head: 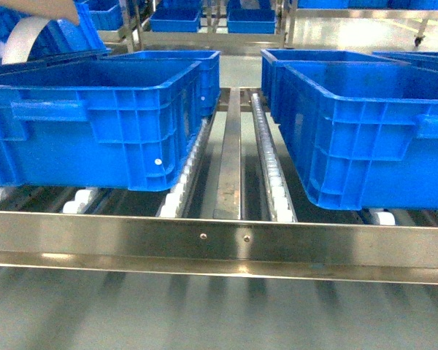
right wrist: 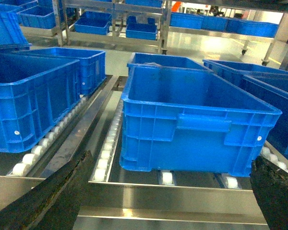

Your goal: Place part in tray to right shelf

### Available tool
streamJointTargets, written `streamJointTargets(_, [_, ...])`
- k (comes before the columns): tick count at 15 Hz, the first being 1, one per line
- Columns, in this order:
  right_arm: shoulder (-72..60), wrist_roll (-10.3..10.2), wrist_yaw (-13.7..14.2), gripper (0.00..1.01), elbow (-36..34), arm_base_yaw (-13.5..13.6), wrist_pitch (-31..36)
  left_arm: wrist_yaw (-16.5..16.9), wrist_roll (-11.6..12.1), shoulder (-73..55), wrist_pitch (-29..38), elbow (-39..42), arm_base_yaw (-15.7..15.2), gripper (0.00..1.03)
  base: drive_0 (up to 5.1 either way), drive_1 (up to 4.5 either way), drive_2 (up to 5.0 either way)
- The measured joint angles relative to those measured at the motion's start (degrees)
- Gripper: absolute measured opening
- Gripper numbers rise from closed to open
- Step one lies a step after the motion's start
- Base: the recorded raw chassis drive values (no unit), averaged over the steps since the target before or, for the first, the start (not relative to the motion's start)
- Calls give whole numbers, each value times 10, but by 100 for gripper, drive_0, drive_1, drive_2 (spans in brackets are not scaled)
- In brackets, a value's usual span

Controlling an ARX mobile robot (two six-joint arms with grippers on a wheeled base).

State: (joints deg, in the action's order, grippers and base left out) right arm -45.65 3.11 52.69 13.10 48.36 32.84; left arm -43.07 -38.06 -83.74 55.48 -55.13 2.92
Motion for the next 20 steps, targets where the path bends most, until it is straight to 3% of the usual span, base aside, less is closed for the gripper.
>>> streamJointTargets(1, [0, 0, 0, 98, 0, 0, 0, 28, 46, 59, 81, 56, 32, 16, 0, 0, 0])
streamJointTargets(2, [0, 0, 0, 98, 0, 0, 0, 83, 87, 113, 144, 102, 65, 16, 0, 0, 0])
streamJointTargets(3, [0, 0, 0, 98, 0, 0, 0, 140, 130, 178, 136, 157, 94, 16, 0, 0, 0])
streamJointTargets(4, [12, -7, -31, 92, -1, -13, -25, 274, 200, 258, -115, 126, 79, 16, 0, 0, 0])
streamJointTargets(5, [68, -14, -96, 77, -26, -54, -64, 332, 285, 346, -282, 140, 55, 16, 0, 0, 0])
streamJointTargets(7, [146, -21, -158, 57, -55, -126, -108, 351, 344, 425, -421, 225, 37, 16, 0, 0, 0])
streamJointTargets(10, [244, -23, -268, 20, -81, -231, -172, 381, 368, 450, -405, 350, 20, 16, 0, 0, 0])
streamJointTargets(11, [266, -23, -296, 9, -88, -260, -187, 415, 370, 475, -390, 363, -7, 16, 0, 0, 0])
streamJointTargets(12, [282, -22, -322, 1, -92, -281, -199, 427, 370, 492, -376, 372, -27, 16, 0, 0, 0])
streamJointTargets(16, [342, -23, -404, 2, -105, -366, -244, 431, 372, 538, -378, 452, -28, 16, 0, 0, 0])
streamJointTargets(17, [420, -23, -420, 2, -115, -376, -322, 429, 372, 566, -377, 467, -28, 16, 0, 0, 0])
streamJointTargets(18, [451, -23, -435, 2, -123, -390, -324, 429, 372, 579, -377, 473, -30, 16, 0, 0, 0])
streamJointTargets(19, [454, -23, -484, 2, -123, -434, -329, 430, 372, 594, -381, 484, -30, 16, 0, 0, 0])
streamJointTargets(20, [454, -23, -510, 2, -123, -469, -333, 430, 372, 601, -385, 490, -30, 16, 0, 0, 0])
